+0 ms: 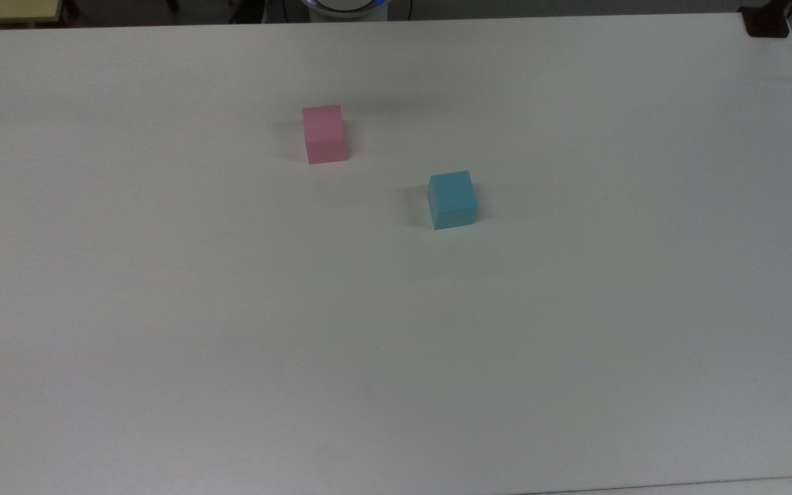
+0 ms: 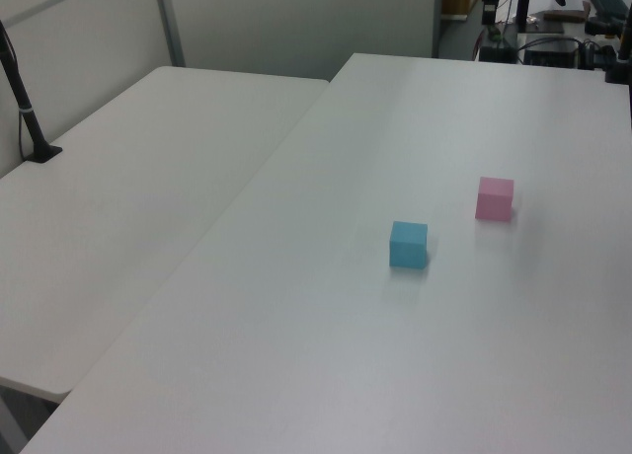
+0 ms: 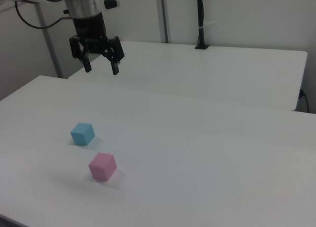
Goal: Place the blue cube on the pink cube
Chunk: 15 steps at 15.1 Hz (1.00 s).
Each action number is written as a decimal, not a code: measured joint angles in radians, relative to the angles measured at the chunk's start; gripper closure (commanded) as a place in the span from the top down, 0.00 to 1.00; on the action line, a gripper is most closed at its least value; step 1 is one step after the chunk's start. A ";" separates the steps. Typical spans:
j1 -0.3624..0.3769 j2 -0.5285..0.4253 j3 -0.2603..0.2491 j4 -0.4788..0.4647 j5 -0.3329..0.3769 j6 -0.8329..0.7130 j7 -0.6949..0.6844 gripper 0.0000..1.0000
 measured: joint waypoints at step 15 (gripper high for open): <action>-0.006 -0.001 -0.002 -0.005 0.042 0.000 0.042 1.00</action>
